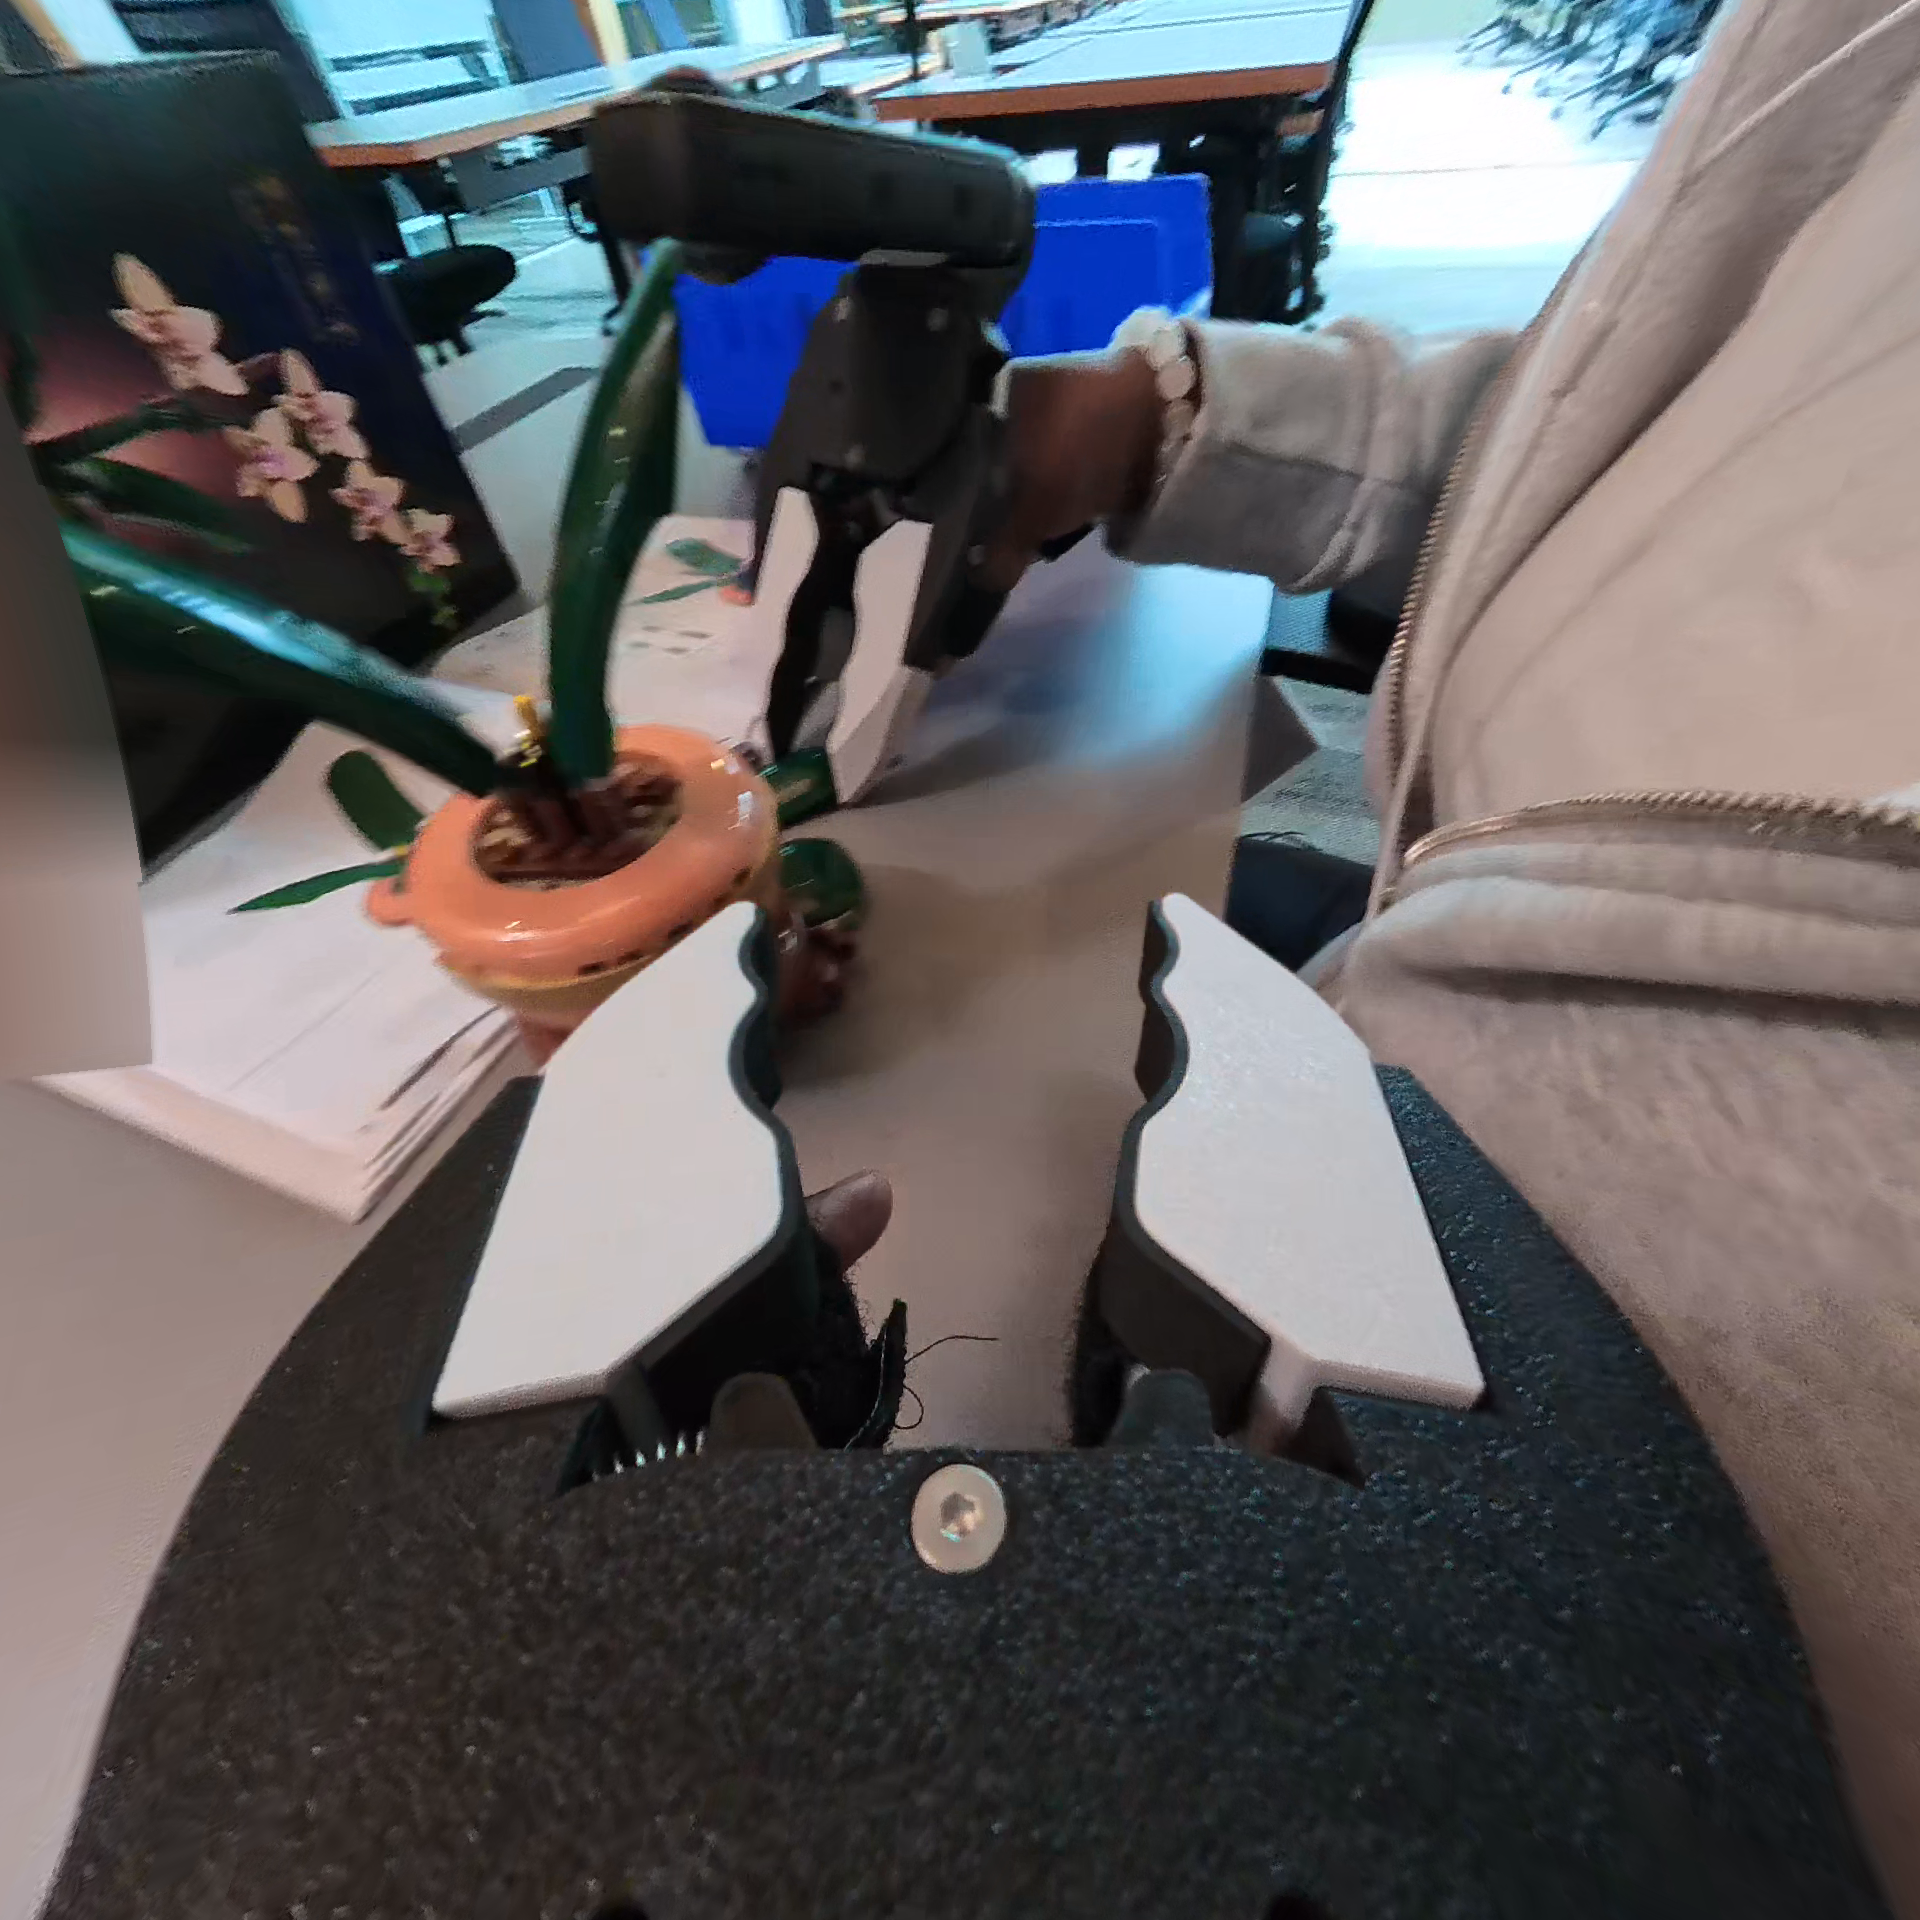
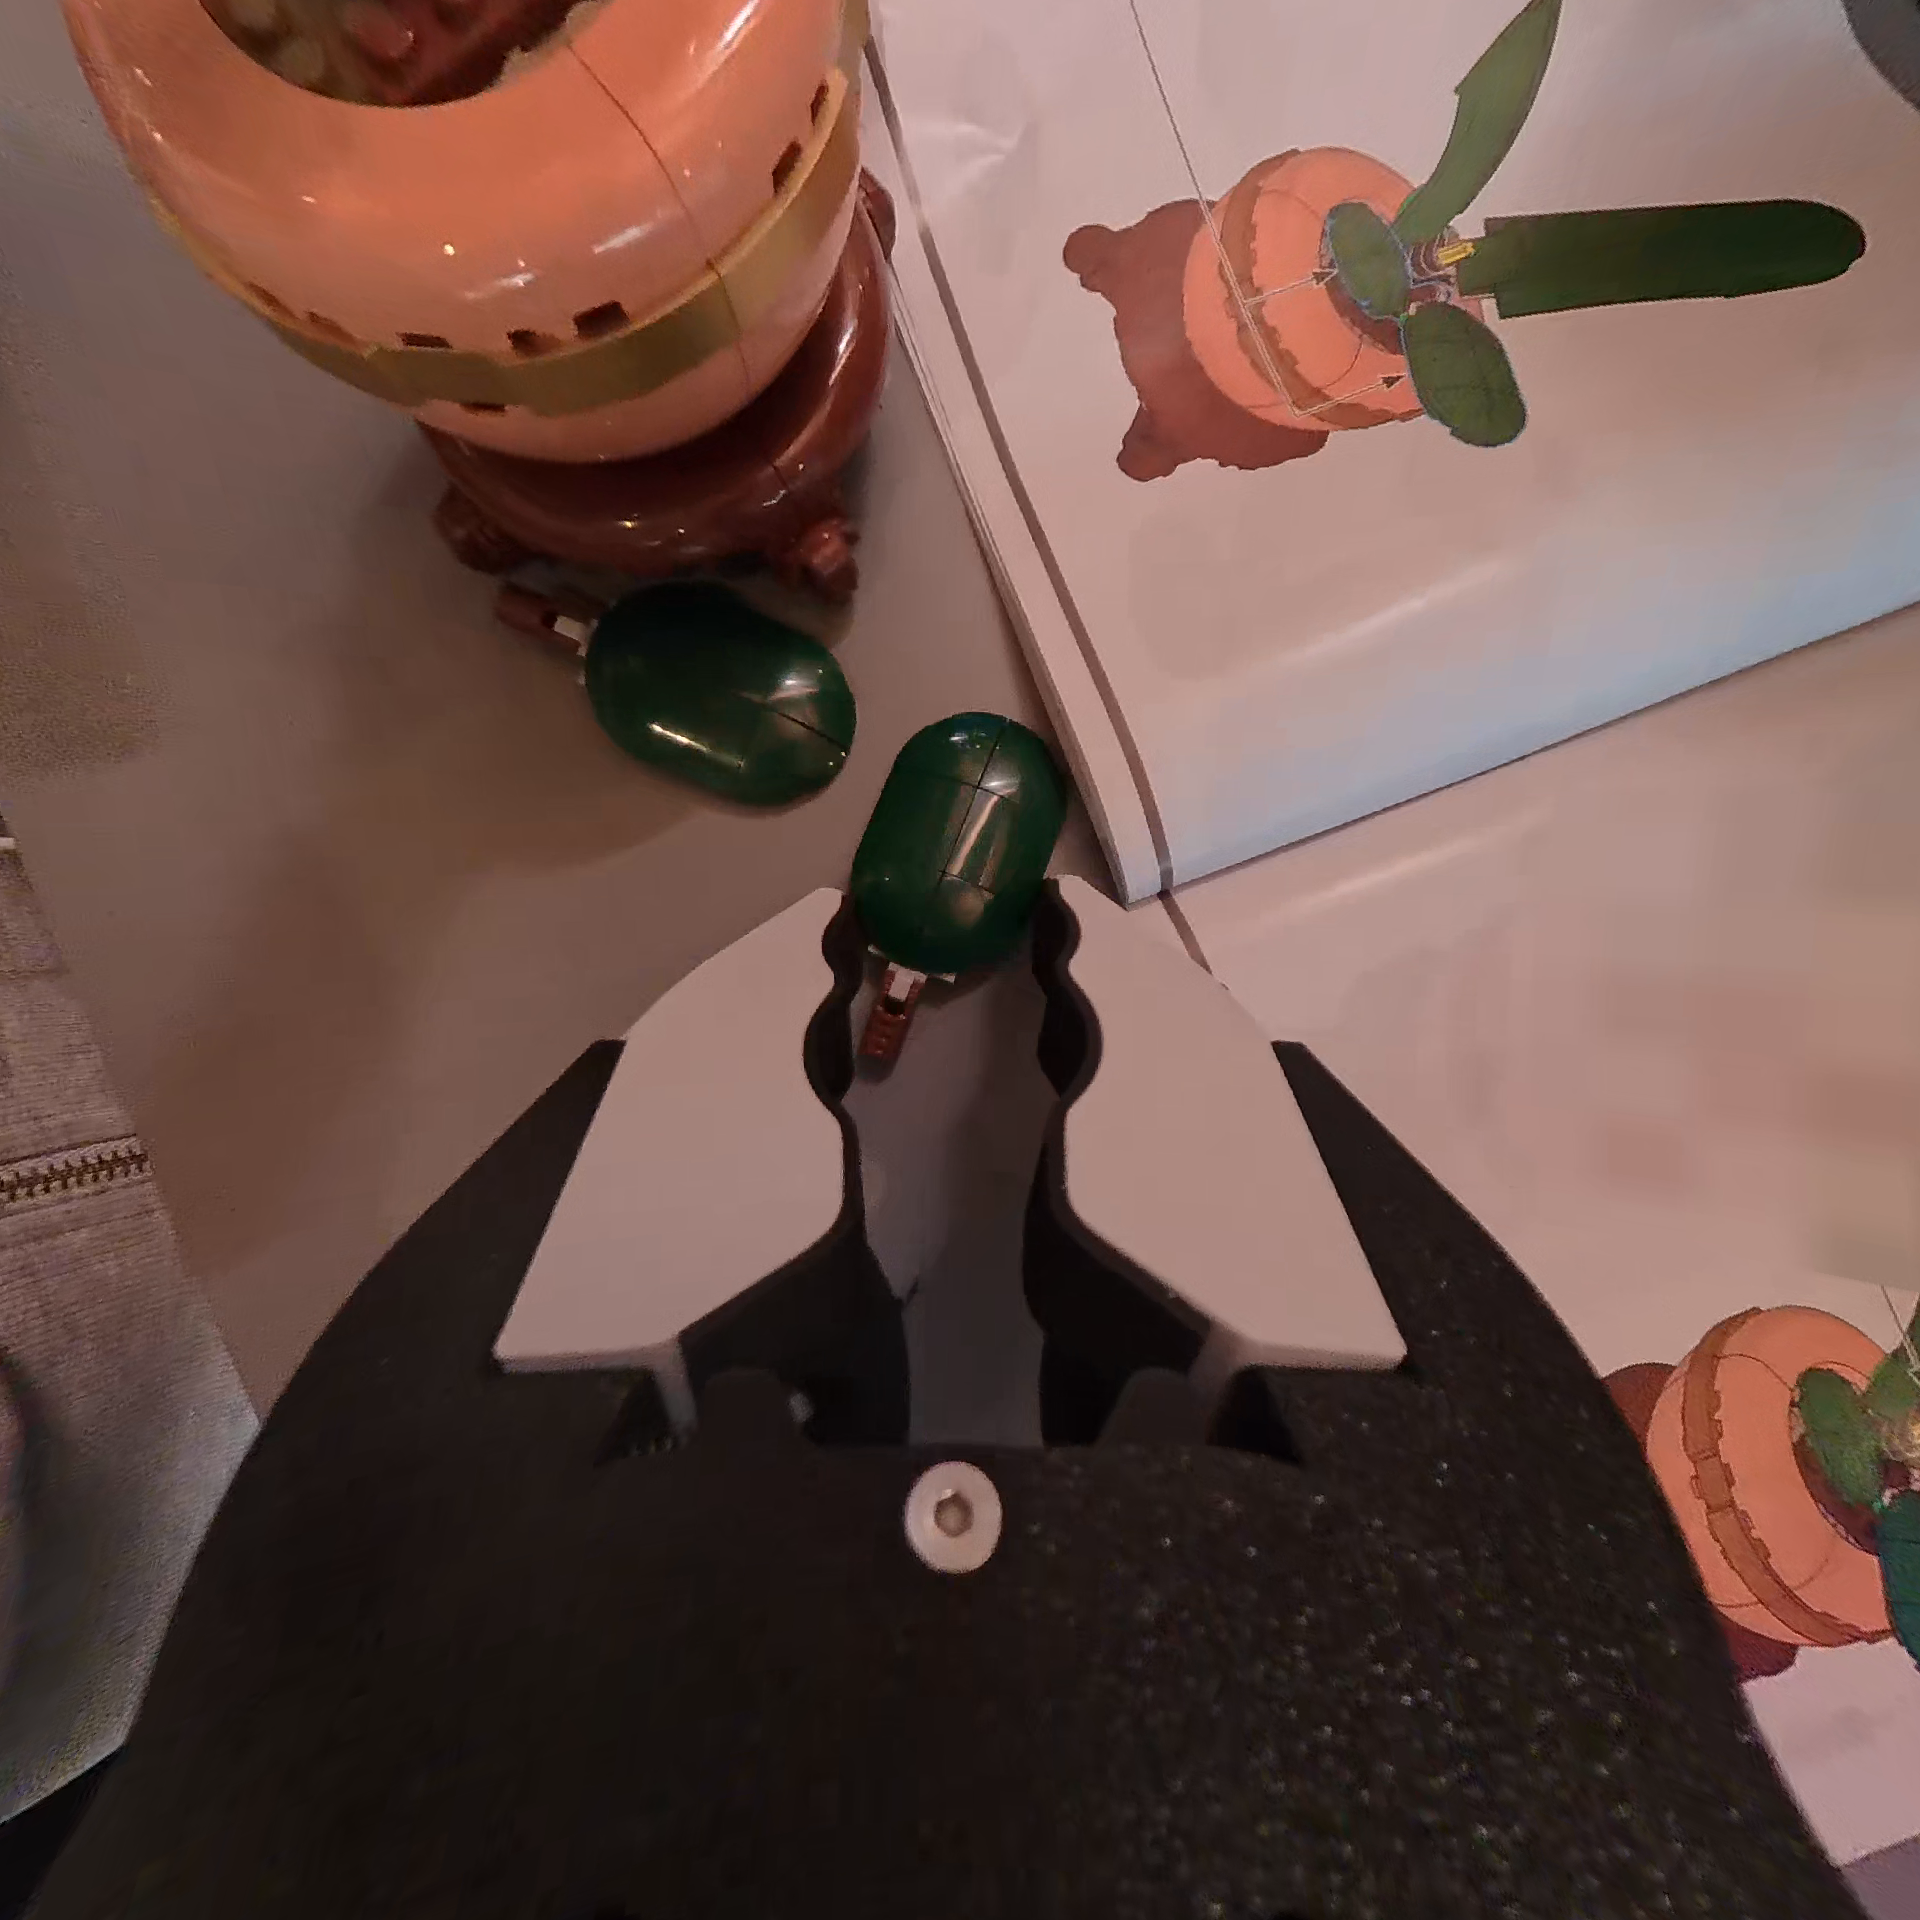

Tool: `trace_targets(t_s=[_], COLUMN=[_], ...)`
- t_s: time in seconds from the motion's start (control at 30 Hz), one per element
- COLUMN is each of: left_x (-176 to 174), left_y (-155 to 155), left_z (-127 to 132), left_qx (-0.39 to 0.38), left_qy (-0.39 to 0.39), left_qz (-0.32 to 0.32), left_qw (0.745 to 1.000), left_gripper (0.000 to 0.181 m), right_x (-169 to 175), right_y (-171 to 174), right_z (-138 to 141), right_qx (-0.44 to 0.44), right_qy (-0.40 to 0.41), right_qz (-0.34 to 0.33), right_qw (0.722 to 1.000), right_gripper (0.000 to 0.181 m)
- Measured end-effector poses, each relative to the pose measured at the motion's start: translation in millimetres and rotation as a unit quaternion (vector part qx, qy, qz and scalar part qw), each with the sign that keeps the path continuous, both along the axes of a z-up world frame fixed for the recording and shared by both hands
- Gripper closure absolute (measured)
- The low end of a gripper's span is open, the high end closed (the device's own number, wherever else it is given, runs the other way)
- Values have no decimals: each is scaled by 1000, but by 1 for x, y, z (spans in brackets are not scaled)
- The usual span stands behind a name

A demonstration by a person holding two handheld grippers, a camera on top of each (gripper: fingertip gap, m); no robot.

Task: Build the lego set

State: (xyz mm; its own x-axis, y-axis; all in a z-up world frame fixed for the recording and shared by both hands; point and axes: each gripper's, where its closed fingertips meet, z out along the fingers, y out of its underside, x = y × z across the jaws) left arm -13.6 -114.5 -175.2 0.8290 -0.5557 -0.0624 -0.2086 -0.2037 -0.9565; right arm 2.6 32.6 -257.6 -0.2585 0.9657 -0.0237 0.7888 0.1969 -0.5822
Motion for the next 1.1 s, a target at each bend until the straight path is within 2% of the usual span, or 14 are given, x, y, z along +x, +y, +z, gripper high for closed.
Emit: trace_targets(t_s=[0.07, 0.13, 0.23, 0.3, 0.4, 0.53, 0.63, 0.67, 0.77, 0.83, 0.93, 1.0, 1.1], left_x=[17, 28, 37, 40, 39, 47, 48, 47, 44, 39, 36, 40, 50], left_y=[3, 12, 27, 35, 48, 50, 46, 44, 37, 31, 27, 25, 24], left_z=[5, 10, 11, 11, 8, 15, 23, 24, 33, 40, 49, 51, 51], left_qx=[0, -12, -50, -66, -66, -27, -2, -1, -5, -11, -14, -22, -36], left_qy=[-44, -123, -281, -368, -424, -403, -393, -386, -370, -349, -304, -275, -241], left_qz=[-12, 9, 47, 52, 79, 85, 77, 71, 32, 0, -42, -78, -125], left_qw=[999, 992, 957, 926, 900, 911, 916, 920, 928, 937, 952, 958, 962], left_gripper=[115, 119, 125, 130, 137, 145, 166, 173, 176, 176, 176, 176, 176], right_x=[1, 3, 6, 12, 22, 30, 30, 30, 35, 41, 43, 40, 33], right_y=[0, -3, -16, -32, -63, -93, -105, -106, -109, -109, -113, -122, -128], right_z=[0, 4, 29, 56, 88, 93, 91, 91, 97, 97, 88, 89, 102], right_qx=[-7, -16, -8, 23, 52, 69, 96, 102, 98, 53, -68, -143, -223], right_qy=[15, 48, 153, 241, 345, 363, 362, 364, 373, 347, 248, 217, 224], right_qz=[3, 10, 40, 80, 124, 148, 158, 156, 162, 179, 194, 207, 219], right_qw=[1000, 999, 987, 967, 929, 918, 914, 913, 908, 919, 947, 943, 923], right_gripper=[150, 150, 150, 150, 150, 150, 150, 150, 148, 148, 147, 155, 166])
